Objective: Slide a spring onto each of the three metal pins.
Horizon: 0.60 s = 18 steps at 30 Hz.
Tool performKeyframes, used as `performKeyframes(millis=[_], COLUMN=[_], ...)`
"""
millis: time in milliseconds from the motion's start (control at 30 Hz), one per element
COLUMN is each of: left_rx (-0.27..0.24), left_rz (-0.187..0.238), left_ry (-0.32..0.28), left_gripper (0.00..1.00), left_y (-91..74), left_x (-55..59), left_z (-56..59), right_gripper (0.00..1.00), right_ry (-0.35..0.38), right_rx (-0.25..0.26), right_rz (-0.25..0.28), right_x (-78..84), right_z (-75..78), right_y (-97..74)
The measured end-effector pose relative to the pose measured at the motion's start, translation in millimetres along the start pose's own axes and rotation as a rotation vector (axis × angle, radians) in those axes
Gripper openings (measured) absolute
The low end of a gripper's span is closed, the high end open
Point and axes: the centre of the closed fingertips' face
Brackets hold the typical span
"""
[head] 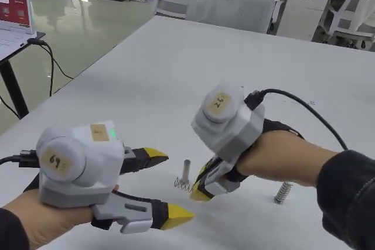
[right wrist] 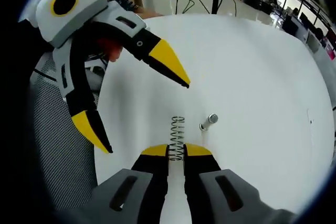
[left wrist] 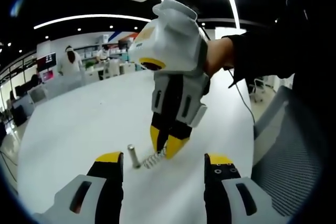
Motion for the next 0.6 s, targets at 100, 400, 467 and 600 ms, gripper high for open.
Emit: performKeyframes(millis=[100, 400, 467, 600], left_rx=[0.011, 0.064, 0.076, 0.095], left_rz=[0.001, -0.003, -0.003, 0.003], left_ry=[0.012, 0.05, 0.062, 0.078], left_gripper=[0.54, 0.42, 0.39, 0.34], left_y=[0.3, 2.6, 3.1, 3.9], left_x=[-0.1, 0.4, 0.5, -1.2], left_z=[1.8, 13.1, 15.4, 19.3], right_gripper=[0.07, 0.07, 0.07, 0.07], right_ry=[-0.011, -0.065, -0.078, -0.104], right_rx=[-0.02, -0.075, -0.089, -0.114], right_rz=[-0.017, -0.08, -0.092, -0.121], right_x=[0.5, 1.4, 1.0, 1.6], right_z=[-3.7, -17.4, -22.2, -29.5], right_y=[-8.8, -26.6, -29.2, -34.3])
Point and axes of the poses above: the centre of the closed fingertips' face, and the gripper's own axes: y roughly forward along the fingers, z roughly to its right, x roughly out of its underside, and after that the axes turned 12 degrees about z, right-handed
